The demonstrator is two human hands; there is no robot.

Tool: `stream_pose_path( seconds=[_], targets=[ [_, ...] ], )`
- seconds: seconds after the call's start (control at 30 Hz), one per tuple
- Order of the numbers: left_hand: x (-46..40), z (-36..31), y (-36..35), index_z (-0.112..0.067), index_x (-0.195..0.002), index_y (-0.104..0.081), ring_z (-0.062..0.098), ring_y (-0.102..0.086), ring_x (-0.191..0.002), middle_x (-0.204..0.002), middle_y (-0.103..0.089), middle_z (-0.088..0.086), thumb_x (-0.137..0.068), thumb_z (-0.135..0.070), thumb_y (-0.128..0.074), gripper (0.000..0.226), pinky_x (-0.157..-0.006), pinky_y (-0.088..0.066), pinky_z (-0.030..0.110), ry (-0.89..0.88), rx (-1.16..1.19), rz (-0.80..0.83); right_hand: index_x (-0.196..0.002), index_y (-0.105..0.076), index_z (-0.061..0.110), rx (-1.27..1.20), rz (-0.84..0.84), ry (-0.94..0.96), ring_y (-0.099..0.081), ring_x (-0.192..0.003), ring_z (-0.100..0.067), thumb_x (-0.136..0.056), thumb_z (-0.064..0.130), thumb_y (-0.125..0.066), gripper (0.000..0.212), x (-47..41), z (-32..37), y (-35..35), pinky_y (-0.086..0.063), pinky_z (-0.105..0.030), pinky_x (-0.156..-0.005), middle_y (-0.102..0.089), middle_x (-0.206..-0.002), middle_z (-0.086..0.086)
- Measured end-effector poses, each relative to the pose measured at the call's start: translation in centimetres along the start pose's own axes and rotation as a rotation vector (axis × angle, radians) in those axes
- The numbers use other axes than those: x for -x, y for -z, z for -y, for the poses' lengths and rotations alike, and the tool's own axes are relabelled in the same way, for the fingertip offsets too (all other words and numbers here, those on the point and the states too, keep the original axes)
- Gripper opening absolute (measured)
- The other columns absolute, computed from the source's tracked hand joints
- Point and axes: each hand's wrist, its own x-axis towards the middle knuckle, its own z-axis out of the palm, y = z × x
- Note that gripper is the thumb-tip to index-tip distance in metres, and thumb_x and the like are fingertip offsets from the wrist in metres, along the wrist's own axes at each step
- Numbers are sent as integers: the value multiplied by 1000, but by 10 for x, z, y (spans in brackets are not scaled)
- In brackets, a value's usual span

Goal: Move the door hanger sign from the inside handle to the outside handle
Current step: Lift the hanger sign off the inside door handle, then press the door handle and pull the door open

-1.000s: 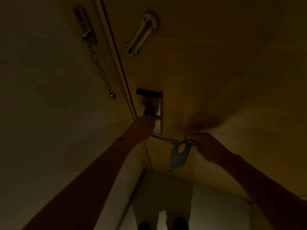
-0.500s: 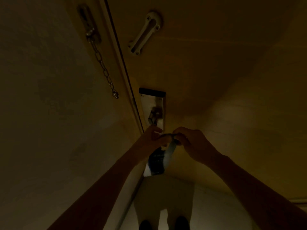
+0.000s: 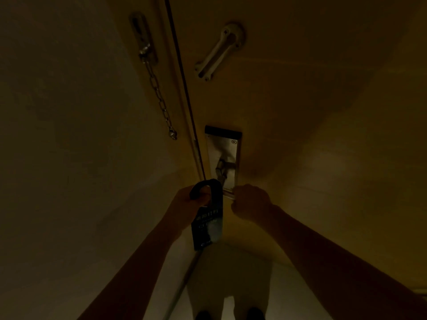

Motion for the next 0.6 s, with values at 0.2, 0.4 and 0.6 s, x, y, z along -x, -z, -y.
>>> stream_pose_path(
  seconds=[0.2, 0.4, 0.6],
  targets=[
    [22, 6, 16, -38, -98, -66, 2, -72, -79, -84, -76, -18, -94, -31, -56, 13, -57, -54, 11, -6, 68, -61, -91, -65, 14, -116, -266, -44, -54, -65, -21, -93, 38, -47, 30, -12, 26, -21, -36, -27, -56, -56, -75, -2],
    [48, 24, 44, -24, -82, -67, 4, -71, -75, -75, -72, -13, -95, -31, -54, 19, -57, -51, 10, -23, -6, -144, -64, -56, 17, -367, -279, -92, -49, -56, -18, -91, 35, -52, 32, -17, 27, -39, -39, -28, -54, -46, -59, 4],
    [58, 37, 64, -16, -74, -62, 11, -73, -78, -78, -68, 0, -96, -20, -54, 24, -62, -52, 15, 16, -11, -177, -60, -50, 25, -410, -280, -82, -47, -53, -13, -91, 28, -55, 31, -10, 34, -42, -32, -23, -50, -46, -57, 8]
  ],
)
